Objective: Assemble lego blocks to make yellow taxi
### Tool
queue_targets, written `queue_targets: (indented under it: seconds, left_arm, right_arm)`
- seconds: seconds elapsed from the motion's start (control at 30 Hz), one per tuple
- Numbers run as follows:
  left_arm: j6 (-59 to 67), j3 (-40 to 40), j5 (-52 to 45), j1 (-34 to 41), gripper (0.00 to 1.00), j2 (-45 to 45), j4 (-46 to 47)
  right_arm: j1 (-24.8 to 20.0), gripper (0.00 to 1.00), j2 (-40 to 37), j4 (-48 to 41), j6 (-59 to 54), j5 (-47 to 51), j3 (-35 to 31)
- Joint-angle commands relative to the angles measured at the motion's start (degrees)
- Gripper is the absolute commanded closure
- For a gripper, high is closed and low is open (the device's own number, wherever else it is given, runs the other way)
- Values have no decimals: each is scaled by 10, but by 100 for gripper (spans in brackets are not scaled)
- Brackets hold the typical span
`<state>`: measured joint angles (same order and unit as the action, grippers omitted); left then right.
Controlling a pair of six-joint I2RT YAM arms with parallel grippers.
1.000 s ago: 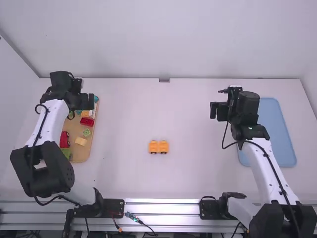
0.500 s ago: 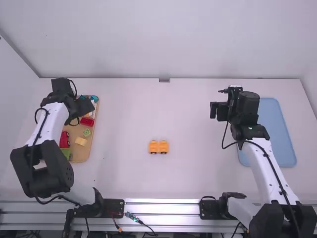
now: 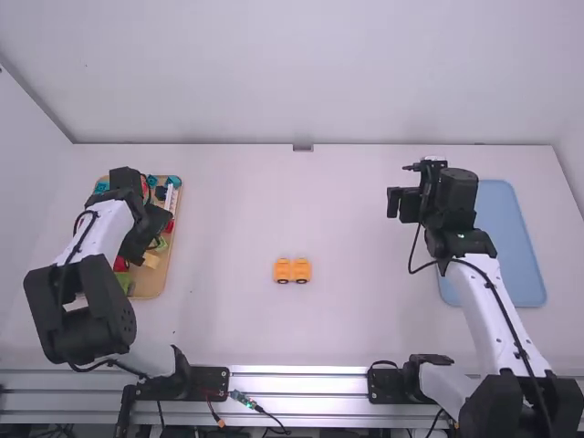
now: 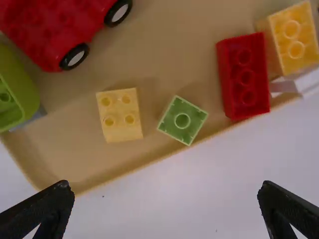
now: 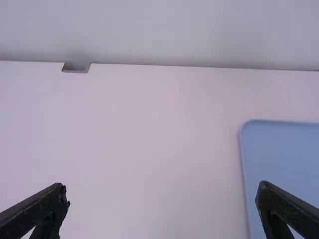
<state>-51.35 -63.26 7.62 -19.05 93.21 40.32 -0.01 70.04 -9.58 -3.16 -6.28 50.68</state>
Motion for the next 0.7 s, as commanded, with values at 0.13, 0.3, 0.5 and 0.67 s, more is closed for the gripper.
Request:
queue_targets:
  seconds: [0.13,0.3,0.5,0.67]
  left_arm:
    - [-136,41,78,-7,1,-2,0]
    - [-103,56,84,-8,1,-2,-5]
    - [-99,76,83,-9,1,-2,-36]
    - [10,77,27,-21,1,-2,-63]
  right_arm:
    - [1,1,-8,2,3,-1,14]
    - [1,1,-8,2,3,-1,14]
    - [1,1,-8,-1,3,-1,14]
    - [1,1,-8,-1,3,-1,14]
